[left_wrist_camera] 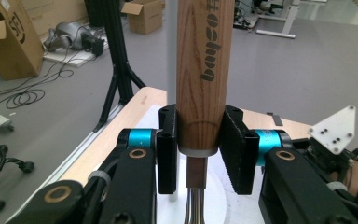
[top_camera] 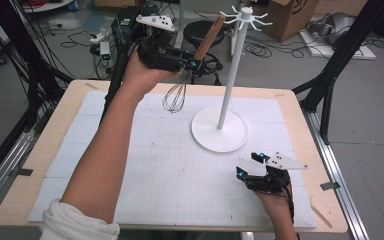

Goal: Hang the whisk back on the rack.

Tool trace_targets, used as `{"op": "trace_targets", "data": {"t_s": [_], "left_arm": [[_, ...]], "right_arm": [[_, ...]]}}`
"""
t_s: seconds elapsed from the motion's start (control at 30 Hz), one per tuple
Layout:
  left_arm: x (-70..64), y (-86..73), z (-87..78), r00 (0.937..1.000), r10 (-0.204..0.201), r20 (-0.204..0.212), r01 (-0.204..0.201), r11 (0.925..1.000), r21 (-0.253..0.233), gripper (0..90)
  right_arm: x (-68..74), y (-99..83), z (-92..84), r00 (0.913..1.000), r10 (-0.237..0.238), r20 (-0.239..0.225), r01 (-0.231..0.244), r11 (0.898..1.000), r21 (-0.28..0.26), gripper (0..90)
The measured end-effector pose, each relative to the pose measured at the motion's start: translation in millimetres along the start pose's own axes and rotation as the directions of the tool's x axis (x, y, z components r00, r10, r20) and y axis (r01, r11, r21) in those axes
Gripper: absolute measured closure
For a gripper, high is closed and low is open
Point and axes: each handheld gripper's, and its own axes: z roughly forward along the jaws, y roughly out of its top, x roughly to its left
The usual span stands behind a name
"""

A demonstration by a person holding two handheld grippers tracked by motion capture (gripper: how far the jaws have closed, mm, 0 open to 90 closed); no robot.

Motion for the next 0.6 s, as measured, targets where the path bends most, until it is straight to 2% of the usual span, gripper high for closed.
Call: {"op": "trace_targets", "data": {"t_s": [0.2, 0.4, 0.6], "left_arm": [[5.8, 0.9, 5.2, 0.9999, -0.011, -0.009, 0.011, 0.9999, 0.01, 69.2], [2.7, 1.7, 12.2, 1.0, -0.008, 0.001, 0.008, 0.9999, 0.007, 69.2], [3.5, 2.4, 18.1, 0.9998, -0.017, 0.004, 0.017, 0.9995, 0.028, 69.2]], "right_arm": [[0.3, -0.1, 0.0, 1.0, -0.001, -0.001, 0.001, 1.0, 0.003, 20.1], [0.7, -0.1, 0.6, 1.0, -0.005, -0.001, 0.005, 1.0, 0.003, 20.1], [0.9, 0.3, 0.7, 1.0, -0.009, -0.001, 0.009, 1.0, -0.002, 20.1]]}}
